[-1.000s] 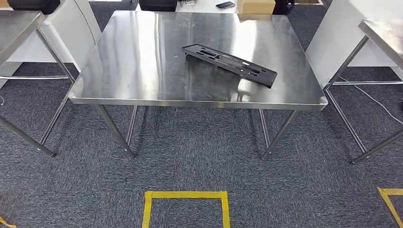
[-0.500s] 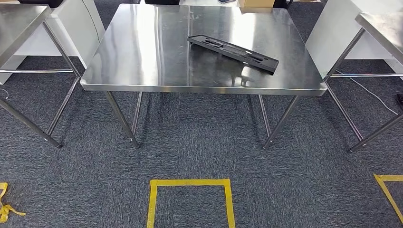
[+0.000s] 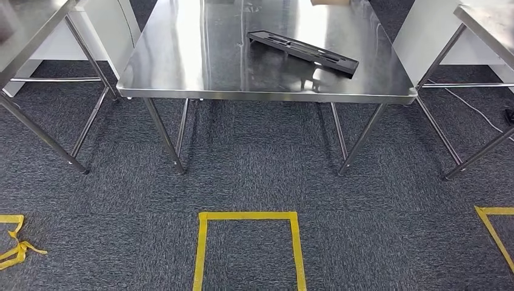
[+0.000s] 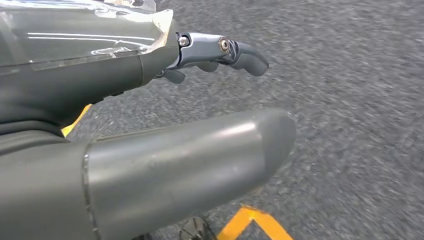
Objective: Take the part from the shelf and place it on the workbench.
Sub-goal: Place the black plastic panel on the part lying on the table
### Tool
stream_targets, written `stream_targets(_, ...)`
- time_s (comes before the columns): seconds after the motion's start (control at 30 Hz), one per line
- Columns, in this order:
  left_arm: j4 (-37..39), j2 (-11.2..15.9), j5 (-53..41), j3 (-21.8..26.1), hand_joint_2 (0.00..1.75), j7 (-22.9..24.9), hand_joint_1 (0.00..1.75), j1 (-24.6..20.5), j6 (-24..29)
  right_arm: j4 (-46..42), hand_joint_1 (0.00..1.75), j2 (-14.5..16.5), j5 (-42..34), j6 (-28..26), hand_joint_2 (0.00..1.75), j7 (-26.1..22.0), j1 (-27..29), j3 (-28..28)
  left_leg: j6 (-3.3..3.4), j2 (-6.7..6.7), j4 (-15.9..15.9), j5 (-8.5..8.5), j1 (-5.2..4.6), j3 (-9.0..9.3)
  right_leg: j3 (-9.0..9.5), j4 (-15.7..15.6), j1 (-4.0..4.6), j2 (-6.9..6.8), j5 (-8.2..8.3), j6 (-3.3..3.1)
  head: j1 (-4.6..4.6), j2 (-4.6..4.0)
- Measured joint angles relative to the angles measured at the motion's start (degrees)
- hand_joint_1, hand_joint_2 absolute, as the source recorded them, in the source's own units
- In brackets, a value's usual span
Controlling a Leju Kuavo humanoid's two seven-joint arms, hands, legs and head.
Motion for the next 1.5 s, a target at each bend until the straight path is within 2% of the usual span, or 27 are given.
stream_targets(0.1,1.2,0.3,0.1,0.1,0.00,0.1,0.00,0.0,1.1,0.1,0.00,-0.2,0.4,-0.5,0.00,-0.1,0.0,0.0,-0.95,0.09,-1.0,1.76,0.20,-0.01,-0.61,-1.0,0.11,0.03,0.90,-1.12,0.19,0.00)
stream_targets(0.13,1.5,0.4,0.1,0.1,0.00,0.1,0.00,0.0,1.3,0.2,0.00,-0.2,0.5,-0.6,0.00,-0.1,0.0,0.0,-1.24,0.00,-0.8,1.05,0.26,-0.24,-1.10,-1.0,-0.16,-0.04,1.65,-1.55,0.19,0.00)
stream_targets(0.2,1.9,0.7,0.2,0.2,0.00,0.1,0.00,0.1,1.6,0.2,0.00,-0.3,0.7,-0.7,0.00,0.0,-0.1,0.0,-1.74,-0.25,2.3,-4.08,0.40,-1.03,-2.43,-1.3,-0.77,-0.24,3.36,-2.47,0.05,0.00)
stream_targets(0.27,2.4,0.9,0.2,0.2,0.00,0.1,0.00,0.1,1.7,0.3,0.00,-0.2,1.1,-0.8,0.00,0.1,0.0,0.0,-2.25,-0.45,9.1,-10.59,0.50,-1.86,-4.19,-1.1,-0.67,-0.48,4.92,-2.92,-0.08,0.00)
stream_targets(0.3,2.6,1.0,0.2,0.2,0.00,0.1,0.00,0.1,1.6,0.3,0.00,-0.2,1.2,-0.9,0.00,0.3,0.0,0.1,-2.50,-0.51,12.5,-11.96,0.56,-1.95,-5.08,-1.0,-0.64,-0.61,5.67,-2.84,-0.10,0.00)
stream_targets(0.33,2.8,1.2,0.2,0.2,0.00,0.1,0.00,0.0,1.4,0.3,0.00,-0.2,1.4,-0.9,0.00,0.4,0.0,0.1,-2.72,-0.51,14.8,-11.72,0.67,-1.53,-6.09,-0.7,-0.64,-0.74,6.40,-2.70,-0.11,0.00)
stream_targets(0.37,2.9,1.4,0.2,0.2,0.00,0.0,0.00,0.0,1.0,0.3,0.00,-0.2,1.5,-0.9,0.00,0.6,0.0,0.1,-2.91,-0.50,15.4,-10.26,0.85,-0.22,-7.23,-0.3,-0.70,-0.83,7.08,-2.46,-0.12,0.00)
stream_targets(0.4,3.1,1.6,0.2,0.2,0.00,0.0,0.00,0.0,0.7,0.3,0.00,-0.2,1.6,-0.9,0.00,0.7,-0.1,0.1,-3.08,-0.49,13.8,-8.59,1.07,2.10,-8.37,0.3,-0.80,-0.87,7.63,-2.12,-0.13,0.00)
stream_targets(0.47,3.4,2.0,0.2,0.2,0.00,-0.4,0.00,-0.3,0.2,0.3,0.00,-0.2,1.8,-0.9,0.00,0.8,-0.1,0.2,-3.26,-0.65,6.2,-8.44,1.31,8.42,-10.62,1.7,-0.80,-0.90,8.43,-1.26,-0.14,0.00)
stream_targets(0.53,3.9,2.3,0.2,0.2,0.00,-0.8,0.00,-0.7,0.0,0.4,0.00,-0.3,1.8,-1.1,0.00,0.6,-0.2,0.2,-2.59,-0.89,0.4,-10.75,1.02,11.84,-11.97,2.7,-0.60,-1.01,9.28,-0.35,-0.13,0.00)
stream_targets(0.63,4.6,2.8,0.2,0.2,0.00,-1.0,0.00,-0.7,0.3,0.5,0.00,-0.4,1.7,-1.4,0.00,0.0,-0.1,0.2,-0.32,-0.66,-0.7,-10.13,0.66,10.75,-13.07,3.1,-0.65,-0.93,10.09,0.56,0.01,0.00)
stream_targets(0.7,4.9,3.0,0.3,0.2,0.00,-1.0,0.00,-0.7,0.6,0.6,0.00,-0.4,1.7,-1.6,0.00,-0.2,0.2,0.2,1.01,-0.31,-0.9,-8.52,0.65,8.87,-14.58,6.6,-0.80,-0.63,6.28,0.08,0.27,0.00)
stream_targets(0.77,5.2,3.2,0.3,0.2,0.00,-1.0,0.00,-0.8,0.7,0.7,0.00,-0.4,1.8,-1.6,0.00,-0.3,0.3,0.2,1.40,-0.14,-0.8,-6.91,0.47,6.89,-15.94,13.2,-0.88,-0.42,0.81,-0.60,0.50,0.00)
stream_targets(0.8,5.4,3.3,0.3,0.2,0.00,-1.0,0.00,-0.8,0.8,0.7,0.00,-0.4,1.8,-1.6,0.00,-0.4,0.3,0.2,1.37,-0.05,-0.8,-6.12,0.39,5.89,-16.03,16.2,-0.87,-0.37,-0.60,-0.47,0.52,0.00)
stream_targets(0.83,5.6,3.3,0.3,0.2,0.00,-1.0,0.00,-0.8,0.9,0.7,0.00,-0.5,1.9,-1.6,0.00,-0.4,0.3,0.2,1.32,0.03,-0.8,-5.39,0.34,4.95,-15.56,18.0,-0.87,-0.34,-0.80,-0.09,0.51,0.00)
stream_targets(0.87,5.7,3.4,0.3,0.3,0.00,-1.0,0.00,-0.8,1.0,0.7,0.00,-0.5,1.9,-1.6,0.00,-0.4,0.2,0.2,1.22,0.11,-0.7,-4.61,0.31,4.07,-14.37,18.5,-0.87,-0.31,0.00,0.50,0.52,0.00)
stream_targets(0.93,6.0,3.5,0.4,0.3,0.00,-1.1,0.00,-0.9,1.1,0.7,0.00,-0.5,1.9,-1.6,0.00,-0.4,0.0,0.2,0.91,0.20,-0.7,-3.04,0.31,2.48,-9.58,14.6,-0.86,-0.26,2.46,1.40,0.52,0.00)
stream_targets(1.0,6.2,3.5,0.4,0.3,0.00,-1.1,0.00,-1.0,1.2,0.7,0.00,-0.6,1.9,-1.7,0.00,-0.4,-0.4,0.3,0.32,0.21,-0.6,-1.45,0.22,1.30,-2.65,5.3,-0.56,-0.12,1.95,0.93,0.50,0.00)
stream_targets(1.07,6.3,3.6,0.4,0.3,0.00,-1.1,0.00,-1.1,1.3,0.7,0.00,-0.6,1.9,-1.7,0.00,-0.4,-0.6,0.4,-0.39,0.31,-1.0,0.09,0.21,0.92,0.85,-0.7,-0.03,-0.02,0.22,-0.07,0.41,0.00)
stream_targets(1.13,6.5,3.8,0.4,0.3,0.00,-1.1,0.00,-1.0,1.5,0.8,0.00,-0.6,1.9,-1.7,0.00,-0.4,-0.6,0.5,-1.13,0.33,-1.6,1.29,0.38,0.72,0.10,-1.1,-0.09,-0.10,0.86,-0.86,0.32,0.00)
stream_targets(1.17,6.5,3.8,0.4,0.4,0.00,-1.1,0.00,-1.0,1.5,0.8,0.00,-0.6,1.9,-1.7,0.00,-0.4,-0.6,0.5,-1.42,0.23,-1.3,0.56,0.50,0.37,-0.58,-1.0,-0.27,-0.20,1.56,-1.37,0.27,0.00)
stream_targets(1.23,6.6,4.0,0.4,0.5,0.00,-1.2,0.00,-0.9,1.6,0.8,0.00,-0.6,1.9,-1.7,0.00,-0.4,-0.5,0.5,-1.86,-0.02,2.2,-4.58,0.70,-0.74,-2.17,-1.1,-0.66,-0.44,3.22,-2.53,0.02,0.00)
stream_targets(1.3,6.7,4.1,0.3,0.5,0.00,-1.5,0.00,-0.9,1.5,0.8,0.00,-0.5,1.7,-1.7,0.00,-0.4,-0.4,0.5,-2.21,-0.22,9.3,-10.73,0.73,-1.74,-3.93,-1.0,-0.35,-0.67,4.76,-3.17,-0.16,0.00)
stream_targets(1.33,6.7,4.1,0.2,0.5,0.00,-1.7,0.00,-0.9,1.4,0.9,0.00,-0.5,1.5,-1.8,0.00,-0.4,-0.4,0.5,-2.37,-0.30,12.6,-11.89,0.73,-1.79,-4.86,-0.9,-0.22,-0.77,5.51,-3.16,-0.18,0.00)
stream_targets(1.4,6.8,4.3,0.1,0.5,0.00,-2.1,0.00,-1.0,1.1,0.9,0.00,-0.5,1.2,-1.9,0.00,-0.5,-0.3,0.5,-2.51,-0.33,15.0,-10.18,0.79,-0.13,-6.65,-0.5,-0.10,-0.92,6.79,-2.96,-0.19,0.00)
stream_targets(1.47,6.9,4.5,0.0,0.5,0.00,-2.2,0.00,-1.1,0.7,0.9,0.00,-0.5,1.0,-2.0,0.00,-0.6,-0.2,0.5,-2.38,-0.33,10.5,-7.65,0.85,4.83,-8.52,0.6,-0.14,-0.92,7.66,-2.55,-0.22,0.00)
stream_targets(1.5,6.9,4.6,-0.1,0.5,0.00,-2.2,0.00,-1.3,0.6,0.9,0.00,-0.5,0.9,-2.1,0.00,-0.7,-0.2,0.5,-2.26,-0.37,7.1,-7.75,0.85,7.69,-9.34,1.2,-0.11,-0.91,7.94,-2.30,-0.25,0.00)
